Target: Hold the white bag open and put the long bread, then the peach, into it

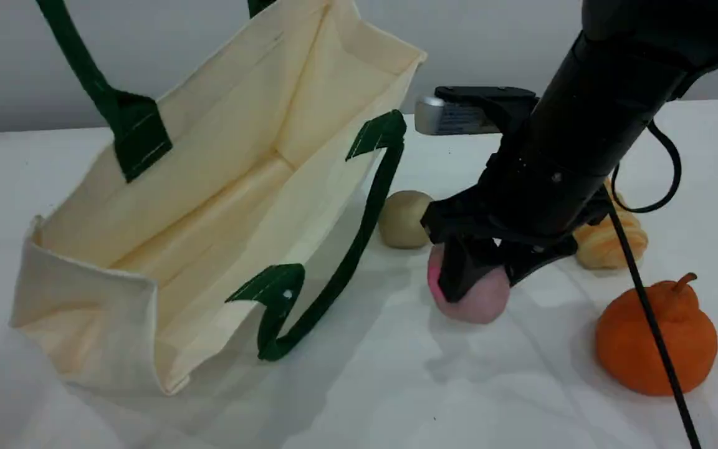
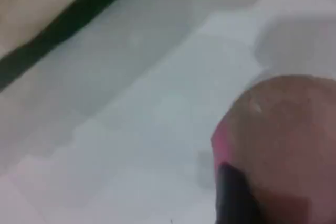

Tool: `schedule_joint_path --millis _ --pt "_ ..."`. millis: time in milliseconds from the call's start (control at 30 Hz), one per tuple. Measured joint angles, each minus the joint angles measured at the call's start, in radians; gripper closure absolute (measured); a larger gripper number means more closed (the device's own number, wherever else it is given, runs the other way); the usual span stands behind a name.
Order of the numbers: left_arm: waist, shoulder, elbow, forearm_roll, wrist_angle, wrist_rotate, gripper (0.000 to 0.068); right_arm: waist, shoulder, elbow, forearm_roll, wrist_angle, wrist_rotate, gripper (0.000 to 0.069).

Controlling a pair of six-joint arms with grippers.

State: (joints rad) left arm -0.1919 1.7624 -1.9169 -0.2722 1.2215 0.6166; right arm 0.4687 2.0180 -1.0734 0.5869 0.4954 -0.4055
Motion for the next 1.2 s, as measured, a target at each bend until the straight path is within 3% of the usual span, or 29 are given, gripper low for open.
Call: schedule_joint_path --millis 333,600,700,967,1200 --pt "0.0 0.0 0.0 0.0 0.0 0.0 0.059 0.0 -0.001 0.0 0.036 0.006 -0.044 0.0335" --pt "0.0 0.0 0.0 0.0 0.0 0.0 0.059 0.0 -0.001 0.0 0.072 0.004 -0.044 0.0136" --pt "0.0 0.0 0.0 0.0 0.0 0.0 0.059 0.0 -0.001 0.0 0.072 0.004 -0.044 0.0104" --pt "0.0 0.0 0.0 0.0 0.0 0.0 0.059 -0.002 -0.002 -0.029 0.02 0.019 -0.044 0.0102" --pt "0.0 0.0 0.0 0.0 0.0 0.0 0.059 -0.002 -0.002 -0.179 -0.179 0.17 0.093 0.0102"
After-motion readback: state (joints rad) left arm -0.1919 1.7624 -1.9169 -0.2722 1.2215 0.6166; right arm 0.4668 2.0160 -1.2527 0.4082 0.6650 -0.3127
